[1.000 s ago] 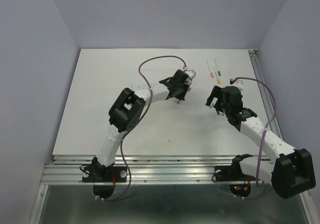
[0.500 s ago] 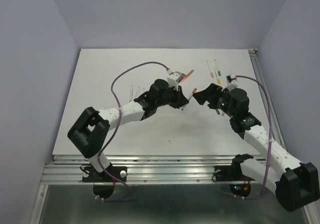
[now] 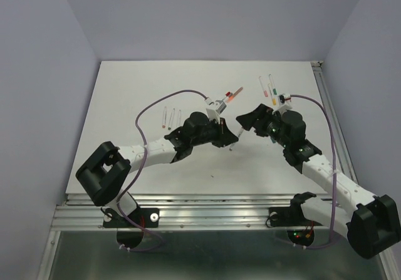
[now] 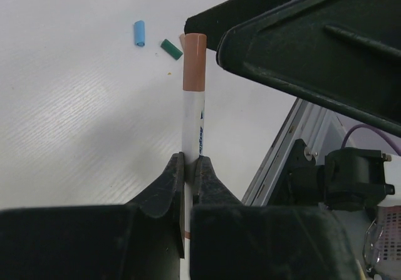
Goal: Open the pen caps
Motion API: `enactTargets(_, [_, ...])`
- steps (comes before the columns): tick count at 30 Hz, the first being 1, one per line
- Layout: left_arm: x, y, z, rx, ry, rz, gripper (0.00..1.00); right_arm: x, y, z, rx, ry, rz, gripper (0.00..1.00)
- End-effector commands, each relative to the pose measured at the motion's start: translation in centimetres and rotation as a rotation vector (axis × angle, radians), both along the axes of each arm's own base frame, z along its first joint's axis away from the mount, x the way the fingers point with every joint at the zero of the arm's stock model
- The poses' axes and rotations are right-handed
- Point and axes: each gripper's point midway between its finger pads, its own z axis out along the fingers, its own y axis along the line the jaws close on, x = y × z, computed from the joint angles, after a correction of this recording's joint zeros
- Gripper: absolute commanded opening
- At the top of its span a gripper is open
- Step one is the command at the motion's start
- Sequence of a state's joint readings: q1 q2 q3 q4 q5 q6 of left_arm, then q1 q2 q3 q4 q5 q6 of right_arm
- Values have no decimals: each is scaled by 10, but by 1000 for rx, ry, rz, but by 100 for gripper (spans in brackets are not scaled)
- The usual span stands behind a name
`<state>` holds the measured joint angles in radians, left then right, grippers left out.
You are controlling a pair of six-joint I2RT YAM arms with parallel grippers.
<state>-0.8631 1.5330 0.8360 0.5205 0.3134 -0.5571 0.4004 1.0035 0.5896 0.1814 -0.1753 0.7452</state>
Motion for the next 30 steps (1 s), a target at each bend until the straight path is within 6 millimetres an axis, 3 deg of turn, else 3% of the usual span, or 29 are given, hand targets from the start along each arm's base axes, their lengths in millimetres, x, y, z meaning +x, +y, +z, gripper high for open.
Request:
enactTargets(1, [-1,-7,25,-87,-17,9,0,3,-1,5,-6,-15,-34,91])
enactTargets(3, [0,-8,27,-93,-19,16,0,3,-1,3,-3,-8,-39,86])
enactTargets(5, [0,-10,28,-96,-14,19,0,5,0,-1,4,13,-49,71])
enactTargets(10, [-2,-13,29,-99,-6,20,0,11,-1,-11,-23,60,-79,57])
enactTargets(13, [-4,-14,28,-94,-12,21,0,12,-1,-11,-12,58,-91,40])
enactTargets(24, [-15,-12,16,-42,-18,17,0,18,-13,-10,-41,47,-167,16])
enactTargets(26, [-23,-12,8,-10,-4,16,0,22,-16,-10,-54,50,-191,5])
enactTargets(30, [-27,-7,-8,55,31,40,0,32,-17,-6,-61,69,-223,1])
